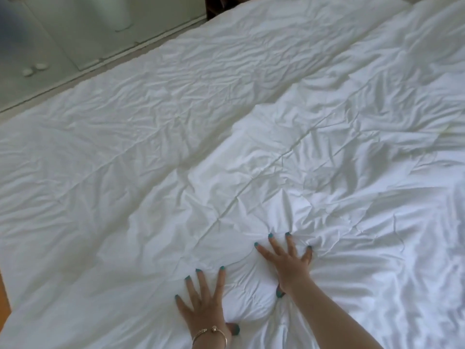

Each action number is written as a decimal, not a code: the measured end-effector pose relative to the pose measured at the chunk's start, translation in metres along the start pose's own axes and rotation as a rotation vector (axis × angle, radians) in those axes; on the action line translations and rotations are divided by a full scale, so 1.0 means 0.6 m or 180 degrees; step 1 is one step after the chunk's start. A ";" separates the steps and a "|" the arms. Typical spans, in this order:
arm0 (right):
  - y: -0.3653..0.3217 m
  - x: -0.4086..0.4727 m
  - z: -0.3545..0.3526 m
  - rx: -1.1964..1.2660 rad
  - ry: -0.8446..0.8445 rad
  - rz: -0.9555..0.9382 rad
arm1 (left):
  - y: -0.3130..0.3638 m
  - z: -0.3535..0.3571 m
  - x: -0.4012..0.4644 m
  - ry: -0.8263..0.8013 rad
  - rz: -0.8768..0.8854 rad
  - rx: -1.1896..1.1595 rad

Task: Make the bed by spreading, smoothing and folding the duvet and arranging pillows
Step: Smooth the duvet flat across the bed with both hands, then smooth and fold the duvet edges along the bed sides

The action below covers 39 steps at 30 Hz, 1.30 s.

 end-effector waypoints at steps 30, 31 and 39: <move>0.040 -0.071 0.039 -0.0211 0.0354 -0.0479 | 0.004 -0.008 -0.030 0.0210 0.0246 0.0108; 0.034 -0.064 0.037 -0.0234 0.0334 -0.0454 | 0.003 -0.007 -0.027 0.0168 0.0241 0.0108; 0.020 -0.086 0.033 -0.0343 0.0850 -0.0382 | -0.014 0.001 0.028 0.0118 0.0280 0.0187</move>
Point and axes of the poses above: each hand's wrist, its own x-axis towards the middle knuckle, its own z-axis out of the palm, y = z × x, the point moved 8 cm from there along x, towards the middle knuckle, and after that the axes turned 13 degrees about z, right-handed, at the moved point
